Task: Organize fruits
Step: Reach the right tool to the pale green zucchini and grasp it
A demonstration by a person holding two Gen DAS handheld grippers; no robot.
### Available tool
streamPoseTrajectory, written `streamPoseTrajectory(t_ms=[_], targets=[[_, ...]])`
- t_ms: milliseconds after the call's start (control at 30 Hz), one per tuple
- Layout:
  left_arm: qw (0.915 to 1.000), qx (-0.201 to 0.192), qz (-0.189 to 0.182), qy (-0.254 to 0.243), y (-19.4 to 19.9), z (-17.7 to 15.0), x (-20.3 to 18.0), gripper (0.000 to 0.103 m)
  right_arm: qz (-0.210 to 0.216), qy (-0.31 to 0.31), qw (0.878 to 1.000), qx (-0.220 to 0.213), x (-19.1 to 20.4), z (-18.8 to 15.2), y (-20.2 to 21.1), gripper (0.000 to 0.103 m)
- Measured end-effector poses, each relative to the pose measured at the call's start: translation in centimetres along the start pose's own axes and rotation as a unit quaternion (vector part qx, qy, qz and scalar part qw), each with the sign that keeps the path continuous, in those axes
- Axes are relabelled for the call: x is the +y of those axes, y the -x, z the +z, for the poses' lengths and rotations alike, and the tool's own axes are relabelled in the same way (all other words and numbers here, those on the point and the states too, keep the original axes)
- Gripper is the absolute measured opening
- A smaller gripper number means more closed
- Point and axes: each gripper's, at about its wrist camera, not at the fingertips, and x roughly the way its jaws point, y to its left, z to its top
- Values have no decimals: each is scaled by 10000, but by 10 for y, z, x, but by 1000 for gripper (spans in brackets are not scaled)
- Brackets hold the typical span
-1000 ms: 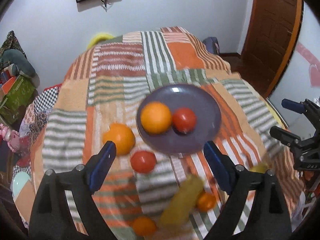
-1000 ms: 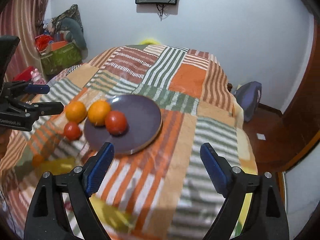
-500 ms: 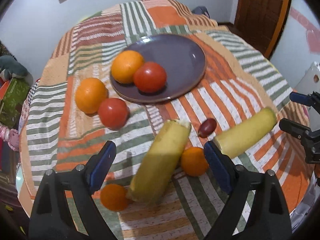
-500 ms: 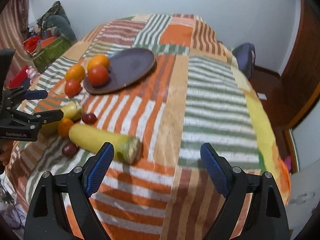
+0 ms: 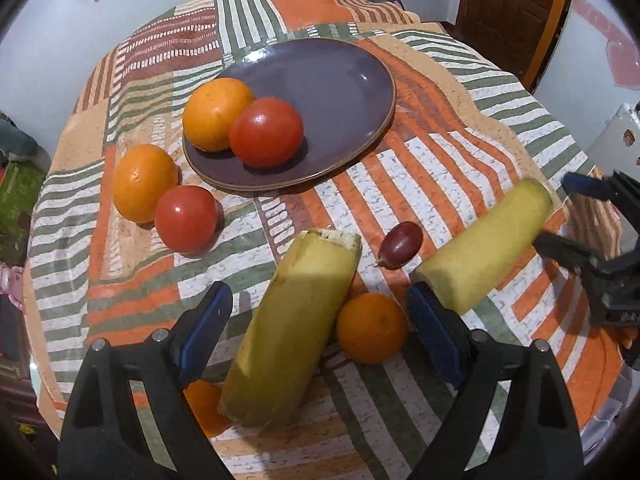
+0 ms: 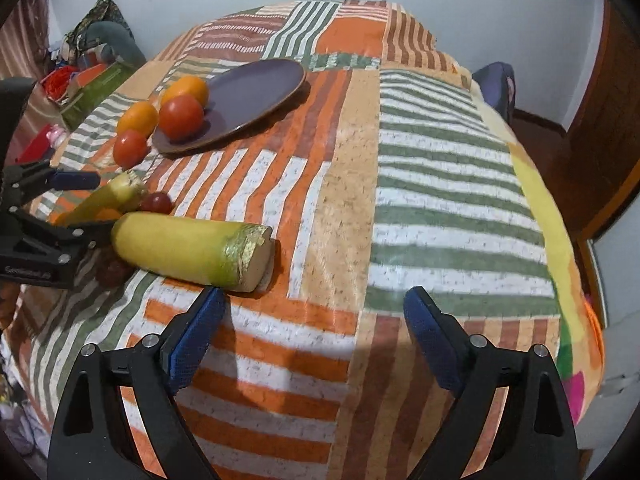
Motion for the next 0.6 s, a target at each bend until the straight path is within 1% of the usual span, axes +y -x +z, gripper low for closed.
streamPoseTrajectory(t_ms=[167, 233, 300, 333, 400, 467, 600], targets=[[9997, -143, 43, -173, 5, 0, -14, 90, -315, 91, 9994, -113, -3, 18, -7, 90], [9995, -227, -116, -194, 10, 1, -21, 90, -420, 113, 9989, -162, -4, 26, -12, 90], [9990, -321, -199, -224, 14, 4, -27, 90, -509, 99, 9985, -186, -4, 35, -17, 90], [9988, -354, -275, -209, 16, 5, -28, 90, -516, 81, 9985, -181, -4, 38, -18, 90], [9987, -398, -292, -142, 19, 6, -28, 90, -487, 89, 9986, -182, -1, 46, -17, 89], [9981, -470, -382, -77, 23, 6, -25, 90, -458, 198, 9984, -271, 5, 49, -8, 89], [9964, -729, -336, 255, 38, 1, -4, 90, -337, 383, 9980, -382, 20, 53, 7, 89]])
